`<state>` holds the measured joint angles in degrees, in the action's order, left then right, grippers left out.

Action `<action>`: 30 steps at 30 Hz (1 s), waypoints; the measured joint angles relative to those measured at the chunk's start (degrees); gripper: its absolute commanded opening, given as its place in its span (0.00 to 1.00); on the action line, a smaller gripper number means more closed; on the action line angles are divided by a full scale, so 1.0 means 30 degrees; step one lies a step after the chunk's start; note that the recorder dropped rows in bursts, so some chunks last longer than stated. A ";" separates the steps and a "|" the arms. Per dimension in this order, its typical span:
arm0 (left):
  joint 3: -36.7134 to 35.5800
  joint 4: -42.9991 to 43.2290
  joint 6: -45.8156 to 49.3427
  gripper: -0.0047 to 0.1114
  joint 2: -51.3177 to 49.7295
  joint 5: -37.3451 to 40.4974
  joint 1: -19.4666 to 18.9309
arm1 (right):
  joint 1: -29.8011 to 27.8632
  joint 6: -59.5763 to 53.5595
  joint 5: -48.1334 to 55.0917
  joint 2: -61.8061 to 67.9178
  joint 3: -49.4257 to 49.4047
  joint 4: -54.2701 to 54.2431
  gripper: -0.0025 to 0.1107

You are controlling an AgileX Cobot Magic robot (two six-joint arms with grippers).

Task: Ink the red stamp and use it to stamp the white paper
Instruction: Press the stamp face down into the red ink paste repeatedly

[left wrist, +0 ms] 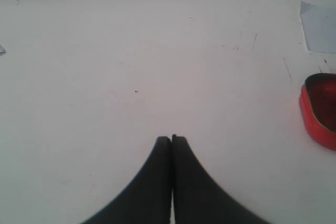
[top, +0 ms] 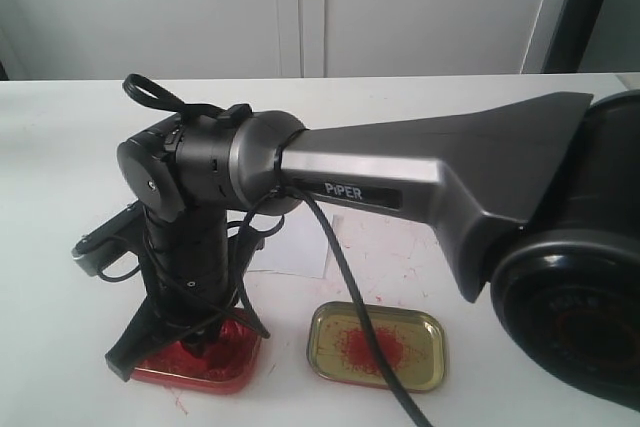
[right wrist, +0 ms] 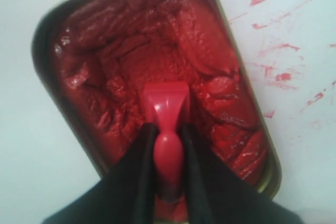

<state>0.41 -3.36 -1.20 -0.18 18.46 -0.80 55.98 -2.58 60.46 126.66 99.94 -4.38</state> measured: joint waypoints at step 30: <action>0.0000 0.0000 0.0000 0.04 0.0000 0.0000 0.0000 | -0.0202 0.0343 0.0273 -0.0792 -0.0035 -0.0311 0.02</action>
<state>0.41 -3.36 -1.20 -0.18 18.46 -0.80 55.37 -1.56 61.28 124.29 99.83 -5.31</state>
